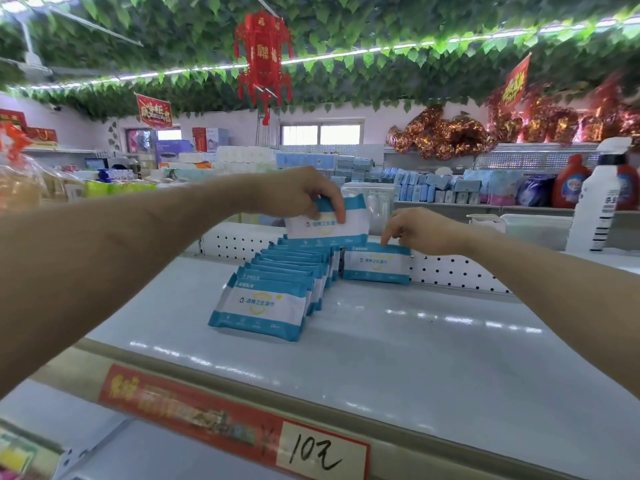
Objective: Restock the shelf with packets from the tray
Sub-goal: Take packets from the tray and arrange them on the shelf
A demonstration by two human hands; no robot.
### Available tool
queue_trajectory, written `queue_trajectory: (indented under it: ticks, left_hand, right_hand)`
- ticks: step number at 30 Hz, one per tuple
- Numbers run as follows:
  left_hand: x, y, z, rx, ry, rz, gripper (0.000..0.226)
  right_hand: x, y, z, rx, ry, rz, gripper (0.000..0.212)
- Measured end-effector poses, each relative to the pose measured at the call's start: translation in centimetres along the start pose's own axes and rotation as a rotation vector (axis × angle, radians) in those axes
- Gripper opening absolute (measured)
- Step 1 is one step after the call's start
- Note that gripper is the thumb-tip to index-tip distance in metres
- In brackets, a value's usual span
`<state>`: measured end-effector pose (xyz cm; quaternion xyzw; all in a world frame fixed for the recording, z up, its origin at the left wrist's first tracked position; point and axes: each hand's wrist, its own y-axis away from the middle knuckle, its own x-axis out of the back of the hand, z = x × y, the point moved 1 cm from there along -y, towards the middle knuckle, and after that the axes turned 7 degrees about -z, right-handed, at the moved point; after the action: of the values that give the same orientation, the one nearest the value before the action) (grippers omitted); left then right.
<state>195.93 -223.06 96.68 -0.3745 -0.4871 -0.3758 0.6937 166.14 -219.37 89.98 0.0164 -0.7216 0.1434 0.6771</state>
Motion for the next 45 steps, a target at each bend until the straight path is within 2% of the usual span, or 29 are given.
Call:
queue_trajectory:
  ticks: [7,15,21,28,33,38,45]
  left_hand:
    - [-4.0,-7.2,1.5,-0.102,-0.008,-0.070,0.041]
    - [-9.5,-11.7,0.2,-0.097,-0.075,-0.209,0.040]
    - [-10.4,-12.5,-1.3,-0.089,-0.053,-0.186,0.038]
    - [-9.9,-11.2,-1.4,-0.083,-0.125,-0.071,0.034]
    - [-7.1,-7.8,-2.6,-0.052,-0.150,-0.047,0.033]
    - [-3.2,-0.9,-3.5,0.022,-0.078,0.004,0.036]
    - [1.7,15.5,-6.4,0.317,-0.039,0.115,0.037]
  right_hand:
    - [1.4,4.5,1.6,-0.104,0.013,-0.004,0.042]
    - [1.1,10.3,3.2,-0.191,0.026,-0.051,0.035]
    - [1.2,11.1,3.3,-0.185,0.003,-0.066,0.038]
    - [1.5,9.7,1.8,-0.149,0.013,-0.071,0.035]
    - [2.3,8.0,-1.1,-0.099,0.058,-0.066,0.037]
    - [3.2,4.2,-6.2,0.051,0.029,-0.045,0.034]
    - [3.5,-3.4,-20.6,0.383,-0.020,-0.022,0.028]
